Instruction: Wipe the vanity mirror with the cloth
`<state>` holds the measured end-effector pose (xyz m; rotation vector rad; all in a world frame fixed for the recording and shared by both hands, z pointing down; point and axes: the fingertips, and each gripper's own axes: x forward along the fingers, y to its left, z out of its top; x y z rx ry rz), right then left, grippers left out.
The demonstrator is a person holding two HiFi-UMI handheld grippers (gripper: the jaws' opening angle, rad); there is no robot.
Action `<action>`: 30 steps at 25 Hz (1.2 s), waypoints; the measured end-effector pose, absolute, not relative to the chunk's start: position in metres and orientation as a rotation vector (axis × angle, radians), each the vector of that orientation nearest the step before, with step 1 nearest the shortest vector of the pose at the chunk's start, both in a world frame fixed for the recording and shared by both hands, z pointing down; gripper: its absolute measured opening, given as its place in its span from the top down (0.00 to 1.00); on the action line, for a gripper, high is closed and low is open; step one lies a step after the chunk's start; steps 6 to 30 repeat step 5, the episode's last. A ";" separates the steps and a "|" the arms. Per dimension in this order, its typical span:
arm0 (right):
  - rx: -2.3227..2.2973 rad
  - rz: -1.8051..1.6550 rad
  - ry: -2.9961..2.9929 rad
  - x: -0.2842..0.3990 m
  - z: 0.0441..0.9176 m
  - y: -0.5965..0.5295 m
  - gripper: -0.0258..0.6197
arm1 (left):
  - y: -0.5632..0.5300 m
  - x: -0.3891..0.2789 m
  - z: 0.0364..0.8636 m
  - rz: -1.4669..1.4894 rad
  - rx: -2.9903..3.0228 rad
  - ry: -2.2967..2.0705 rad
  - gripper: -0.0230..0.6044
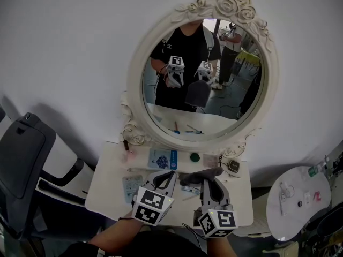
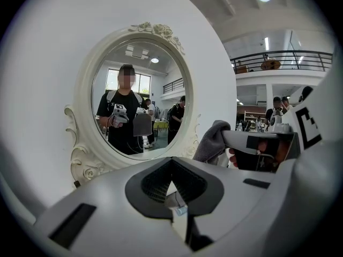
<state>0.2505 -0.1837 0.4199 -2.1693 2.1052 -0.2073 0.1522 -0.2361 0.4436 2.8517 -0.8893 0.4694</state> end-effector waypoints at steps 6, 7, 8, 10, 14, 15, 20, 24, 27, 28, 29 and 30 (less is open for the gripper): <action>-2.156 -0.220 2.115 0.247 0.418 -0.186 0.88 | -0.236 0.150 0.446 0.476 2.845 -0.891 0.95; -2.156 -0.220 2.115 0.247 0.418 -0.186 0.88 | -0.236 0.150 0.446 0.476 2.845 -0.891 0.95; -2.156 -0.220 2.115 0.247 0.418 -0.186 0.88 | -0.236 0.150 0.446 0.476 2.845 -0.891 0.95; -2.156 -0.220 2.115 0.247 0.418 -0.186 0.88 | -0.236 0.150 0.446 0.476 2.845 -0.891 0.95; -2.156 -0.220 2.115 0.247 0.418 -0.186 0.88 | -0.236 0.150 0.446 0.476 2.845 -0.891 0.95; -2.156 -0.220 2.115 0.247 0.418 -0.186 0.88 | -0.236 0.150 0.446 0.476 2.845 -0.891 0.95; -2.156 -0.220 2.115 0.247 0.418 -0.186 0.88 | -0.236 0.150 0.446 0.476 2.845 -0.891 0.95; -2.156 -0.220 2.115 0.247 0.418 -0.186 0.88 | -0.236 0.150 0.446 0.476 2.845 -0.891 0.95; -2.156 -0.220 2.115 0.247 0.418 -0.186 0.88 | -0.236 0.150 0.446 0.476 2.845 -0.891 0.95; -2.156 -0.220 2.115 0.247 0.418 -0.186 0.88 | -0.236 0.150 0.446 0.476 2.845 -0.891 0.95; -2.156 -0.220 2.115 0.247 0.418 -0.186 0.88 | -0.236 0.150 0.446 0.476 2.845 -0.891 0.95; -2.156 -0.220 2.115 0.247 0.418 -0.186 0.88 | -0.236 0.150 0.446 0.476 2.845 -0.891 0.95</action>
